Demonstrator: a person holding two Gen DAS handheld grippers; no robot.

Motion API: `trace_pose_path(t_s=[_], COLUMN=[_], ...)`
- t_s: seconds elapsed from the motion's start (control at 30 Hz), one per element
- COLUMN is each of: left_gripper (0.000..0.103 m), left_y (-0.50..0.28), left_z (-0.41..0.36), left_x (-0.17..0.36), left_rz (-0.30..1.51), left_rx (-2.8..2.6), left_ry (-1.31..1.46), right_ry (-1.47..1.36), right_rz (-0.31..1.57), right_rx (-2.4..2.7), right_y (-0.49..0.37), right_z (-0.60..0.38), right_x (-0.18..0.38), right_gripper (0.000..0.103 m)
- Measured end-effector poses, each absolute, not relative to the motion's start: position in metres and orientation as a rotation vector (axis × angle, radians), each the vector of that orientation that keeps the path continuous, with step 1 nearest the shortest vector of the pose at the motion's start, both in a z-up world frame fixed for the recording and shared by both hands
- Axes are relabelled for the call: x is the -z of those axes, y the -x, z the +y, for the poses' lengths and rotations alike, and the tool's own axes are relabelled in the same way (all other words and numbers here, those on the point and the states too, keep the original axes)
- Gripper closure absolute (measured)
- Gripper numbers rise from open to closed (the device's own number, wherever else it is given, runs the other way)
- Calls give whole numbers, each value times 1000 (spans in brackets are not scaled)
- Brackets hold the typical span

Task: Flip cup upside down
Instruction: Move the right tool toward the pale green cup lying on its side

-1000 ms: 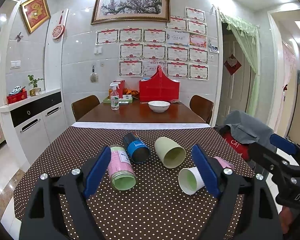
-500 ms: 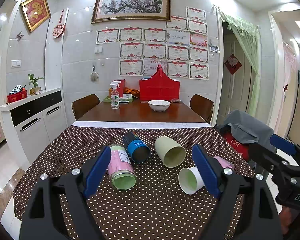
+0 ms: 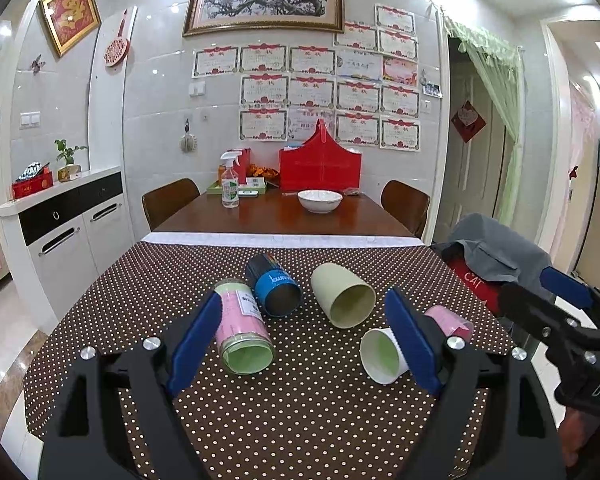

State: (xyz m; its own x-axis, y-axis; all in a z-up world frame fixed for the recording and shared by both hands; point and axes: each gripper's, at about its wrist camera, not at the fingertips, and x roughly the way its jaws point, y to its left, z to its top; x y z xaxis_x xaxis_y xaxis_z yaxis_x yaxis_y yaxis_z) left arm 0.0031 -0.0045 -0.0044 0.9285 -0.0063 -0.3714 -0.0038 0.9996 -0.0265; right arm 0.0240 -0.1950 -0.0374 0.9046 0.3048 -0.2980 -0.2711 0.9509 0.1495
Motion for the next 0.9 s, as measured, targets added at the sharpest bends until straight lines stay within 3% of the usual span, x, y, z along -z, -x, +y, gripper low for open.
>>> trace_pose_path(t_s=[0.9], left_gripper=[21], left_y=[-120], left_z=[18], left_x=[54], left_rz=[654], left_rx=[34], left_ry=[120], right_ry=[-136], right_rz=[541], right_rx=[-255], right_y=[-147], right_z=[-185], right_x=[73], right_gripper=[8])
